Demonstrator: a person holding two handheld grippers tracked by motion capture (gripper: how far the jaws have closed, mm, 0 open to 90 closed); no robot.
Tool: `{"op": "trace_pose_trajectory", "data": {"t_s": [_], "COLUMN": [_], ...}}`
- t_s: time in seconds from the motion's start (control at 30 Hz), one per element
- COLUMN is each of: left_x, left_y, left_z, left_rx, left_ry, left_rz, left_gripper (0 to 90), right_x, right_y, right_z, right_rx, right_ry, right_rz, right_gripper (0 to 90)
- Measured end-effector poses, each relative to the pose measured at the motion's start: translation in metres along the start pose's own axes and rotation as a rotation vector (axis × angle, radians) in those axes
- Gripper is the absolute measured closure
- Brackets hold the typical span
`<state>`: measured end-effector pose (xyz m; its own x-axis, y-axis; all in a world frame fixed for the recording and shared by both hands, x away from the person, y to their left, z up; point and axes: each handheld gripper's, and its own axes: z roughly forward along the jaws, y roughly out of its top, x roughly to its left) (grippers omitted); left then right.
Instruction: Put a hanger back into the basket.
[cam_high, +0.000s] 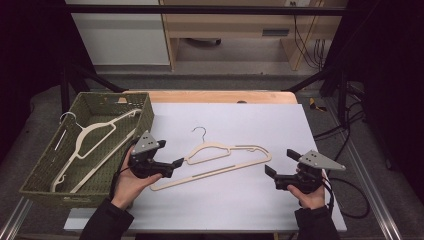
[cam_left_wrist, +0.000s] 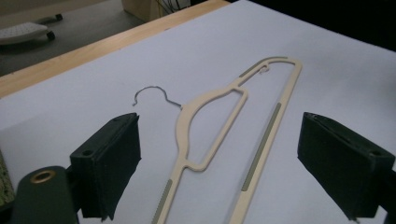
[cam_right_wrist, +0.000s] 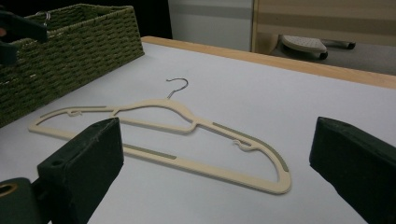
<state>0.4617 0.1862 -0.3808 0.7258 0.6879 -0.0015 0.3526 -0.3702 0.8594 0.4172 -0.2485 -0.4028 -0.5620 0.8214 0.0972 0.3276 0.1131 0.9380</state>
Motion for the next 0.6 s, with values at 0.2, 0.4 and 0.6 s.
{"op": "trace_pose_trajectory", "data": {"t_s": [0.2, 0.4, 0.6], "left_x": [0.004, 0.008, 0.021], "left_y": [-0.012, -0.022, -0.037], "left_z": [0.031, 0.055, 0.073], "left_rx": [0.067, 0.15, 0.235], "left_ry": [0.029, 0.054, 0.102], "left_rz": [-0.038, -0.051, -0.077], "left_gripper": [16.7, 18.6, 24.7], "right_x": [0.0, 0.002, 0.0], "right_y": [-0.001, -0.001, -0.002], "right_z": [0.0, 0.001, 0.0], "right_rx": [-0.002, 0.005, 0.001], "right_ry": [0.008, 0.011, 0.016], "right_rz": [-0.005, -0.004, -0.004], "right_gripper": [3.5, 3.6, 3.6]}}
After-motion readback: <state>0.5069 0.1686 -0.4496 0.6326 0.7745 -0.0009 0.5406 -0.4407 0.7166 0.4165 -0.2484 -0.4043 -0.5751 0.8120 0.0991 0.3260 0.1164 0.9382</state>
